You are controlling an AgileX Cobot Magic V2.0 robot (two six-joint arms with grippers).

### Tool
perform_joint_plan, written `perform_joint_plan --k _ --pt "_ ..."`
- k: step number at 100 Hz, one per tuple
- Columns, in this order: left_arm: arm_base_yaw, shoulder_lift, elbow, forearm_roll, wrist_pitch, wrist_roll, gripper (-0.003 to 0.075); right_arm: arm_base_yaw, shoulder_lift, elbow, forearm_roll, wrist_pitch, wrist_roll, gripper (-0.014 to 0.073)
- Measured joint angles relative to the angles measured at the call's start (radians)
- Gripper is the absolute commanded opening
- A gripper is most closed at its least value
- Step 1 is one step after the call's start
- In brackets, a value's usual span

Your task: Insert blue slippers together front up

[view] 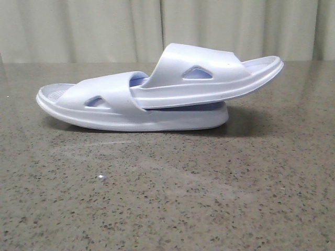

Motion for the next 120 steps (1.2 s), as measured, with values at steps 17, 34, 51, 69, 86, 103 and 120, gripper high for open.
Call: perform_joint_plan --k 17,34,51,69,86,103,120 --pt "0.000 0.000 0.000 0.000 0.000 0.000 0.0015 0.000 0.000 0.000 -0.011 -0.078 0.016 -0.0089" --pt "0.000 0.000 0.000 0.000 0.000 0.000 0.0015 0.000 0.000 0.000 -0.418 -0.157 0.421 -0.0089" --pt "0.000 0.000 0.000 0.000 0.000 0.000 0.0015 0.000 -0.004 0.030 -0.953 -0.220 0.932 -0.0089" --pt "0.000 0.000 0.000 0.000 0.000 0.000 0.0015 0.000 -0.064 0.070 -1.173 -0.321 1.085 -0.0089" --pt "0.000 0.000 0.000 0.000 0.000 0.000 0.0015 0.003 -0.168 0.146 -1.231 -0.360 1.098 -0.0089" --pt "0.000 0.000 0.000 0.000 0.000 0.000 0.0015 0.036 -0.272 0.147 -1.274 -0.322 1.101 -0.0089" --pt "0.000 0.000 0.000 0.000 0.000 0.000 0.0015 0.059 -0.280 0.147 -1.304 -0.293 1.102 -0.0089"
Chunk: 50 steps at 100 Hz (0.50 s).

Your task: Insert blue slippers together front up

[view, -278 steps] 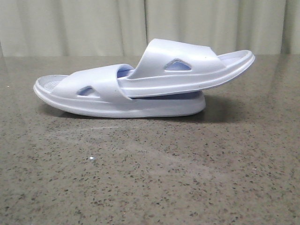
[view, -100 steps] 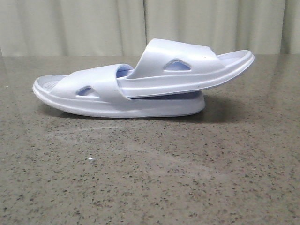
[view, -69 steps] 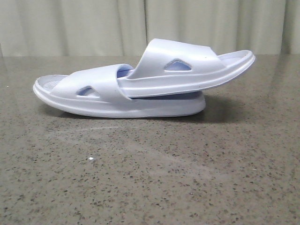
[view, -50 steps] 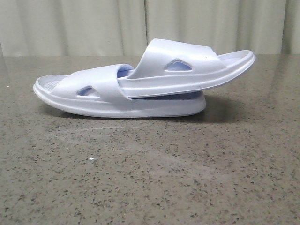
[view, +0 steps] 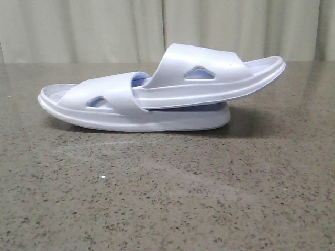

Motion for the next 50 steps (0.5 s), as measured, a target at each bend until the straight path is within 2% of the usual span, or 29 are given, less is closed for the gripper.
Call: perform_joint_plan --k 50 --pt "0.000 0.000 0.000 0.000 0.000 -0.002 0.0015 0.000 0.000 0.000 -0.004 0.041 0.000 -0.0089"
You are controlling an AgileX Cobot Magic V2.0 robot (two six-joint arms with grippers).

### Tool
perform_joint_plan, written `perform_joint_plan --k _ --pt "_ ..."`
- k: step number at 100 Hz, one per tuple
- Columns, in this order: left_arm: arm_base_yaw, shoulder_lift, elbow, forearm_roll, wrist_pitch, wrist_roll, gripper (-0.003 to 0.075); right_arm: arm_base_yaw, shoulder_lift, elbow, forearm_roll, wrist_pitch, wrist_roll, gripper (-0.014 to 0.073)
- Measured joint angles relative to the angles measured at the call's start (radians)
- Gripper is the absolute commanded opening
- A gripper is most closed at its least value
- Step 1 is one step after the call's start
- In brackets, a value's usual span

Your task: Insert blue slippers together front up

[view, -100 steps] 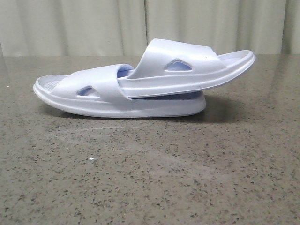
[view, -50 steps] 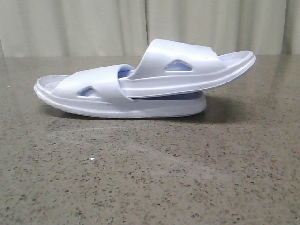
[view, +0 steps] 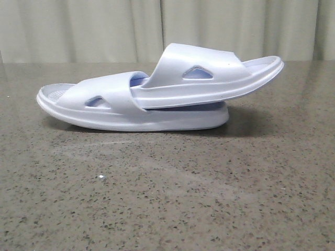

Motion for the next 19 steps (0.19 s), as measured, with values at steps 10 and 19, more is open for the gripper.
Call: perform_joint_plan --k 10,19 --pt "0.000 0.000 0.000 0.000 0.000 0.000 0.0015 0.000 0.000 0.000 0.000 0.000 0.000 -0.0089" --pt "0.000 0.000 0.000 0.000 0.000 0.000 0.0015 0.000 0.000 0.000 0.000 0.000 0.002 -0.0089"
